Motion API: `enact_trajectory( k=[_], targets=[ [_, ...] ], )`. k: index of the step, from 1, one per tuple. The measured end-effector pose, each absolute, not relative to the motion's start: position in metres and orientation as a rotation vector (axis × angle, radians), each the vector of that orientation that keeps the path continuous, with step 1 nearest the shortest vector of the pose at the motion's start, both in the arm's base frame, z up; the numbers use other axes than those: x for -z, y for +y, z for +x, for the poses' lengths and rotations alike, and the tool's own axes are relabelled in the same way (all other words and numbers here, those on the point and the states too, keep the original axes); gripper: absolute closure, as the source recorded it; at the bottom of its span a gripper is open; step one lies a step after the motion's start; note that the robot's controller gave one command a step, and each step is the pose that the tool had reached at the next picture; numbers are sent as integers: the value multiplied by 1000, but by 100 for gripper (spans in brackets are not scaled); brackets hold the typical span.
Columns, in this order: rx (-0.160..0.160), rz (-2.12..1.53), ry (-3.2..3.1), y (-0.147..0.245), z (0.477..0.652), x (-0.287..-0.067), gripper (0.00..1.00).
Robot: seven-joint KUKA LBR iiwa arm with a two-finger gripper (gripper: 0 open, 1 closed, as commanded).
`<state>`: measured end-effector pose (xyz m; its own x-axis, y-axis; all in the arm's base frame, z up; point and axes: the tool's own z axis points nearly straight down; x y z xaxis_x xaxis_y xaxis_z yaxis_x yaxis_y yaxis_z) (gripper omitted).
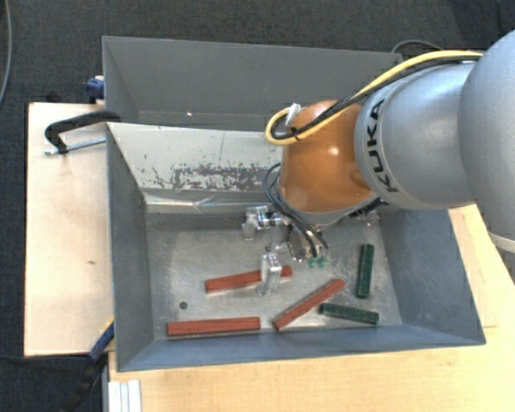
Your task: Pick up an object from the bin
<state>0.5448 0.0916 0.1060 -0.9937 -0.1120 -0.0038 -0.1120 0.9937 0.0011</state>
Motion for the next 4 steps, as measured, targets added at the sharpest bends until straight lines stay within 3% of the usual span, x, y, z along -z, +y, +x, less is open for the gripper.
enact_trajectory(
  k=[1, 2, 3, 4],
  targets=[
    [-2, -355, 3124, 98, 516, -69, 0],
    [-3, -170, 3134, 98, 519, -92, 0],
    [-2, -276, 3128, 99, 518, -82, 0],
    [-3, -46, 3140, 97, 509, -71, 100]
  ],
)
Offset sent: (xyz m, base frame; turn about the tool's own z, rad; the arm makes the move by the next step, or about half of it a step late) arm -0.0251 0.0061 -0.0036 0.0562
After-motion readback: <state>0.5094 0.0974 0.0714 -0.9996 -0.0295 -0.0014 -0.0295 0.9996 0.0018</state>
